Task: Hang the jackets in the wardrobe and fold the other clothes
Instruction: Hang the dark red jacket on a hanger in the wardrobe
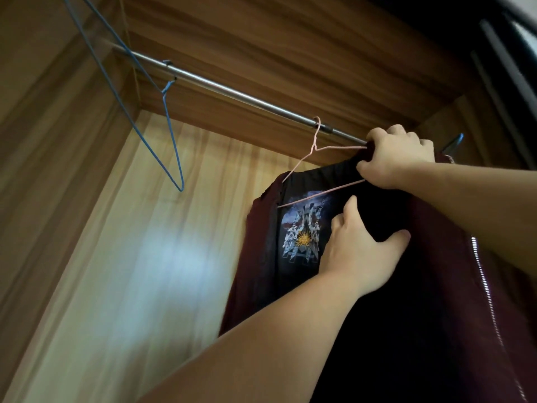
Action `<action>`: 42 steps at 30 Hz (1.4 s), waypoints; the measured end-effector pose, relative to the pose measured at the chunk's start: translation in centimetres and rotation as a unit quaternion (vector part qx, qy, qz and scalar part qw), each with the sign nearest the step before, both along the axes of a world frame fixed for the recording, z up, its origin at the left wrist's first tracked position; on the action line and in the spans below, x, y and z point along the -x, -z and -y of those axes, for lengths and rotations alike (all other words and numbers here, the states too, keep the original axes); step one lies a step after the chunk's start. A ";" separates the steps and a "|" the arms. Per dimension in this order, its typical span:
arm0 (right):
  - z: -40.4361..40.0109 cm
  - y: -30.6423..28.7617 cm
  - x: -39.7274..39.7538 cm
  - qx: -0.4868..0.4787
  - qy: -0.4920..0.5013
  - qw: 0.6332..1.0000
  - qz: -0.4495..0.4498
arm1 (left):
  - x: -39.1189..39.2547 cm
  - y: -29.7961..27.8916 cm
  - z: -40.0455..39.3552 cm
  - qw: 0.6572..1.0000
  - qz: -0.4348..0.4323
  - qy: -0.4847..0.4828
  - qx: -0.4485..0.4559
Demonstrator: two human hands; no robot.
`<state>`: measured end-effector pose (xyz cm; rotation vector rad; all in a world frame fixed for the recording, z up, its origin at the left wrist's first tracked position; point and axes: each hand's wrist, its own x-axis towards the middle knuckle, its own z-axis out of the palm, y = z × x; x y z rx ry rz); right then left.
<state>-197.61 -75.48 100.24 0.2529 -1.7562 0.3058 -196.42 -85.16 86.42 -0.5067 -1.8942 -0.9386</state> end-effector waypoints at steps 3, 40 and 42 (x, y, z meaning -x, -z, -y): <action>-0.2 0.6 -0.5 -0.011 0.002 1.000 -0.011 | -0.5 0.5 0.2 1.000 -0.002 0.014 -0.008; -8.4 28.6 -16.6 -0.163 -0.123 0.952 0.226 | -22.0 17.2 4.3 0.923 0.180 -0.278 0.197; -9.3 29.8 -17.6 -0.161 -0.103 0.948 0.255 | -22.2 18.4 3.6 0.927 0.182 -0.256 0.204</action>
